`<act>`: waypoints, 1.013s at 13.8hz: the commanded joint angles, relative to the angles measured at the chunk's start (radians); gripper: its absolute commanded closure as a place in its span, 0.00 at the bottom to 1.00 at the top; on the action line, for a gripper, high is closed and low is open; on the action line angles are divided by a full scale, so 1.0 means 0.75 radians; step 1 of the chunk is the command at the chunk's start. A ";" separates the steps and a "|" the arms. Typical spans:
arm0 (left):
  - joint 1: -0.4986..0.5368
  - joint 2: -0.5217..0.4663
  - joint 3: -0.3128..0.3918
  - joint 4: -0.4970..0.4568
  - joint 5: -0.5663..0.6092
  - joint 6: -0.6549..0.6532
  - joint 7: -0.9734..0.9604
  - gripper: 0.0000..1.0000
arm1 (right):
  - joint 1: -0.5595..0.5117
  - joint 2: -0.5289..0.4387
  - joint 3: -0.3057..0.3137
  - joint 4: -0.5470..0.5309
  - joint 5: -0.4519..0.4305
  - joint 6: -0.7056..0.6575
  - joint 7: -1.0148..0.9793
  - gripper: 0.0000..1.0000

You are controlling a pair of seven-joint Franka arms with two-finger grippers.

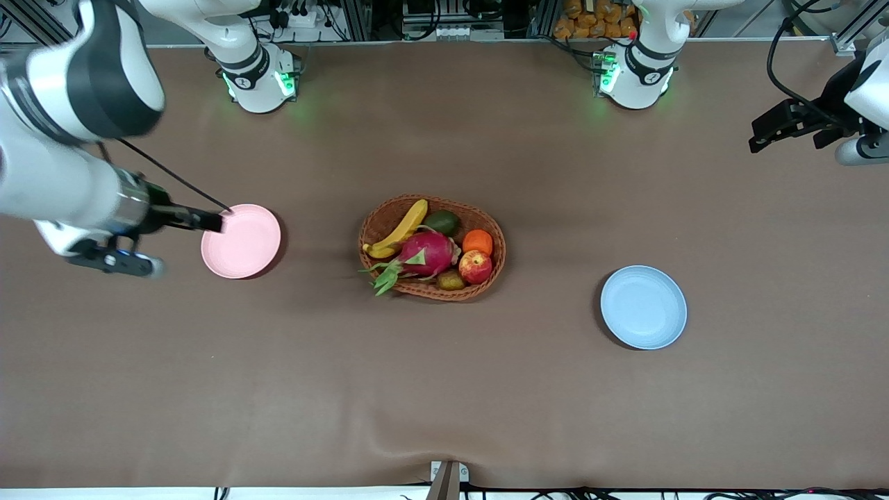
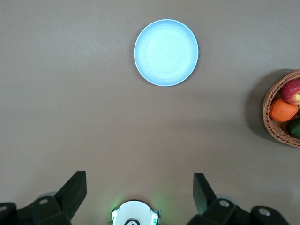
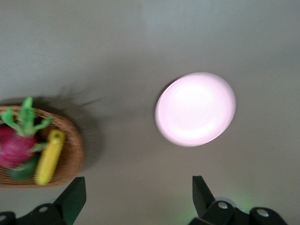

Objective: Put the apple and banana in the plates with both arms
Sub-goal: 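Move the right gripper over the basket toward the yellow banana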

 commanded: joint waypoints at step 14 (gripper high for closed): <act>-0.009 0.019 -0.003 0.019 0.023 -0.016 0.017 0.00 | 0.297 0.279 -0.004 -0.242 0.191 0.542 0.963 0.29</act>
